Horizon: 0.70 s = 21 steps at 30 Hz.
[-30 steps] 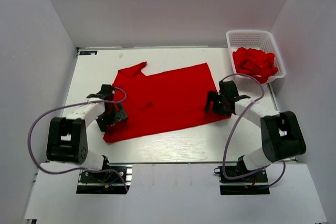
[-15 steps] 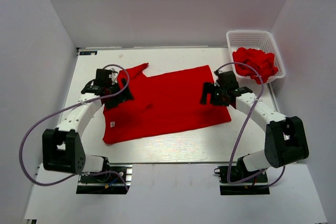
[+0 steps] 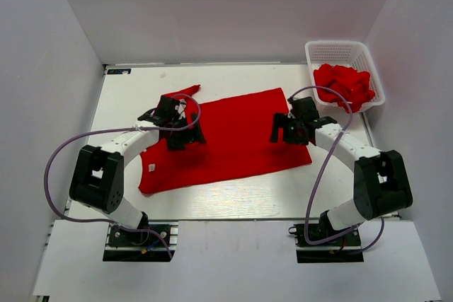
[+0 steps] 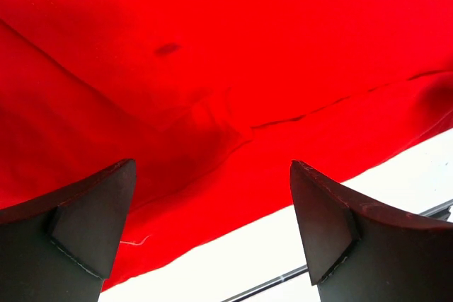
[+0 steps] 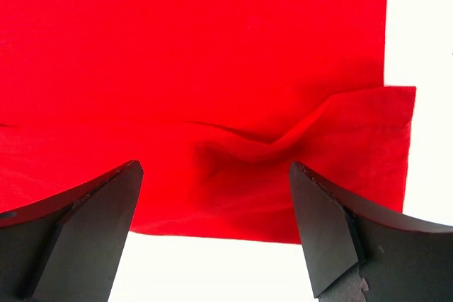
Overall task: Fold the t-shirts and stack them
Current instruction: Fold the flattened tshirt in 1/3 of the way
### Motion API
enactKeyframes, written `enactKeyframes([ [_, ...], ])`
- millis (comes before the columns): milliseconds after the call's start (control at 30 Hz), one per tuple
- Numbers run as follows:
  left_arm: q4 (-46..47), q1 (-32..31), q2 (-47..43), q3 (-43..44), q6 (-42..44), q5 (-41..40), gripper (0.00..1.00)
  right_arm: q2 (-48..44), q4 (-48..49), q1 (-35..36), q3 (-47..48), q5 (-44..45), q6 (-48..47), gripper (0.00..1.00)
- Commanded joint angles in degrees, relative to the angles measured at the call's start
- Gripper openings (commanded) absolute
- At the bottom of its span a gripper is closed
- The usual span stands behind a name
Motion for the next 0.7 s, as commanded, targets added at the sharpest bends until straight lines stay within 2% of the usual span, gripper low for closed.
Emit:
enactKeyframes([
  [0, 0.21, -0.97, -0.53, 0.40, -0.72, -1.82, 1.00, 1.22, 1.21, -0.13, 1.95, 0.66, -0.22, 0.90],
  [100, -0.31, -1.49, 0.00, -0.13, -1.34, -3.05, 1.00, 1.49, 1.12, -0.30, 1.96, 0.48, -0.22, 0.90],
  [433, 6.09, -2.55, 2.64, -3.20, -4.24, -3.76, 1.00, 1.66, 0.42, -0.30, 1.87, -0.31, -0.40, 0.90],
  [667, 7.86, -2.55, 1.32, -4.97, -5.55, -9.29, 1.00, 1.84, 0.15, -0.30, 1.78, -0.05, -0.57, 0.90],
])
